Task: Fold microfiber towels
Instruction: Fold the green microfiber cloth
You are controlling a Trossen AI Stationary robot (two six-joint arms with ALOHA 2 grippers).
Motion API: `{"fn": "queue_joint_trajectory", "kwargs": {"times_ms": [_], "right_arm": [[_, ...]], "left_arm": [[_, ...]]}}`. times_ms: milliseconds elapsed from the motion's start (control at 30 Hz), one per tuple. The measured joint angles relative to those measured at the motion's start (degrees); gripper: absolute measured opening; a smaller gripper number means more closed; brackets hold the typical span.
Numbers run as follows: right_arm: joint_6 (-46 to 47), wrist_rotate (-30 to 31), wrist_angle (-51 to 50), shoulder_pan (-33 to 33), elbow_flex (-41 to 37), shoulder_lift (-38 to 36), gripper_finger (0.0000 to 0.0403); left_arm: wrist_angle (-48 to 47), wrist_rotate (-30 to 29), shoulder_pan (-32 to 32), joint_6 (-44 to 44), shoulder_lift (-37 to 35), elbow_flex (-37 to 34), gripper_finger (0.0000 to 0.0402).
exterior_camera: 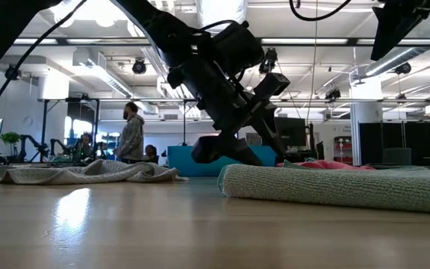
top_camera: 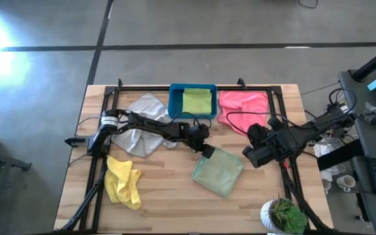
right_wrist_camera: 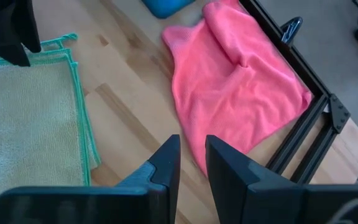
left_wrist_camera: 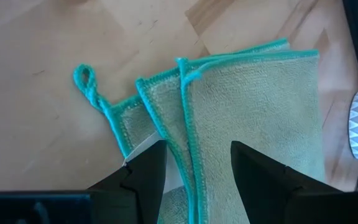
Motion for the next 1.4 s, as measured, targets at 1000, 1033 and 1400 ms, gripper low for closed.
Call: {"fn": "queue_joint_trajectory", "kwargs": {"times_ms": [1000,1033,1400], "right_arm": [[-0.6,1.7,0.8,0.0,0.0,0.0,0.0068],[-0.6,1.7,0.8,0.0,0.0,0.0,0.0068],[-0.6,1.7,0.8,0.0,0.0,0.0,0.0068]], "left_arm": [[3.8,-3.2,-1.6,-1.2,2.3,0.0,0.0129],[3.8,-3.6,-1.6,-0.6,2.3,0.0,0.0117],[6.2,-3.8,-2.0,0.4,2.3,0.0,0.0006]]}}
